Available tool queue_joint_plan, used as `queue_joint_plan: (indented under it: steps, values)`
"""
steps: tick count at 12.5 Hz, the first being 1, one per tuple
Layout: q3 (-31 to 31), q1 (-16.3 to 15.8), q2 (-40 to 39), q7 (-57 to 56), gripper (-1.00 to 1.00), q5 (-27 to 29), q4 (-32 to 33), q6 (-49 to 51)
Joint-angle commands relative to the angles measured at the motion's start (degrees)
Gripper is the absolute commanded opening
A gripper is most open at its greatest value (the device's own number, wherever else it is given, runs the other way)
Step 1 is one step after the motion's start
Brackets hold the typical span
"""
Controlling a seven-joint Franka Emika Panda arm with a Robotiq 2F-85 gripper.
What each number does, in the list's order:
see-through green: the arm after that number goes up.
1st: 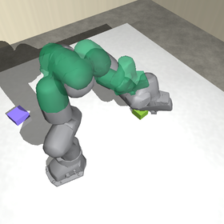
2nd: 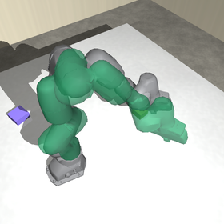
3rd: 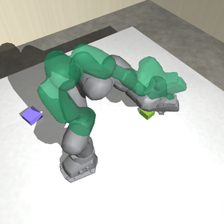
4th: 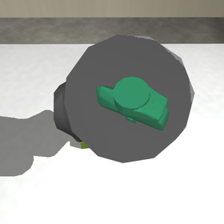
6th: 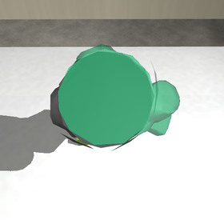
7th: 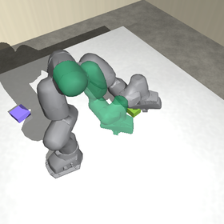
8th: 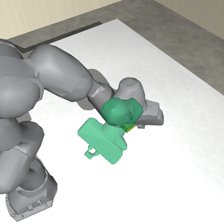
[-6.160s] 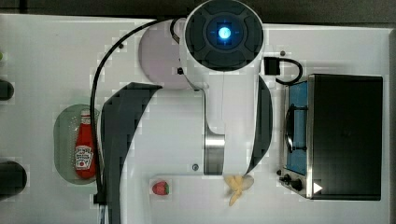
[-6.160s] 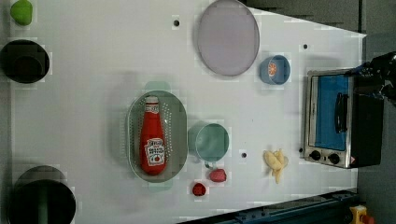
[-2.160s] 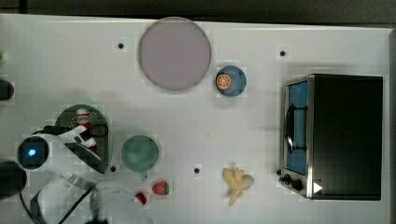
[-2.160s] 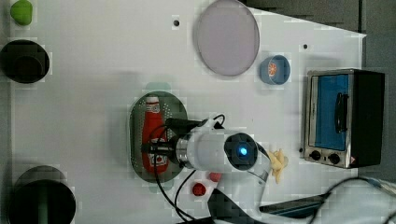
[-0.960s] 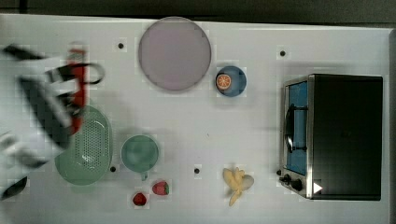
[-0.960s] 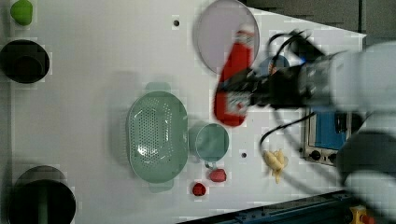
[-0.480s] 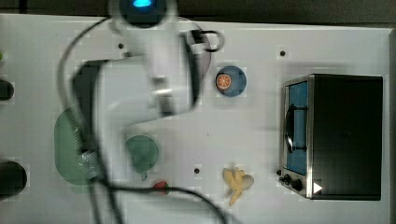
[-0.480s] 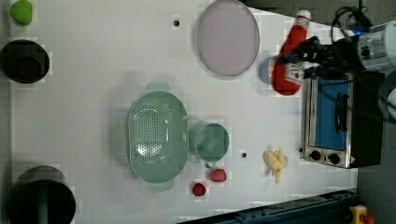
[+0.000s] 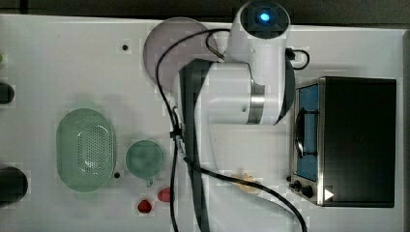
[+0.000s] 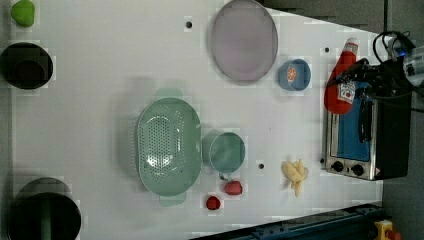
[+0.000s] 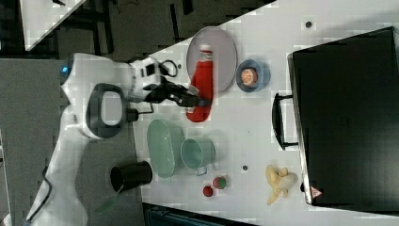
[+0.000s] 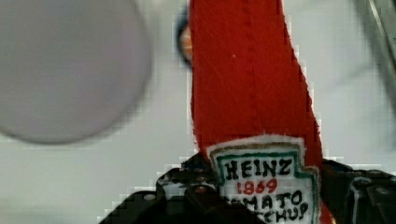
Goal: Pick ketchup from strainer and place it on the table
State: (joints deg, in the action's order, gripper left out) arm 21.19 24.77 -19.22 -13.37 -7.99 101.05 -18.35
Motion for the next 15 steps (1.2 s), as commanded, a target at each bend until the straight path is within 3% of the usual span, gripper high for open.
queue_joint_plan:
  steps: [1,7,12,13,15]
  values:
    - [1.7,-2.6,1.7,-3.6,0.19,-1.2,3.9,-2.5]
    - [-0.3,-2.6,0.6,-3.5,0.19,-2.8,16.6,-14.5]
    - [-2.1,-2.6,-4.2,-3.5,0.19,-2.8,21.8,-26.3]
    - [-2.5,-2.6,-5.1,-3.5,0.27,-2.8,22.4,-28.4]
    - [-3.2,-2.6,-6.2,-3.5,0.68,-3.0,23.2,-31.7]
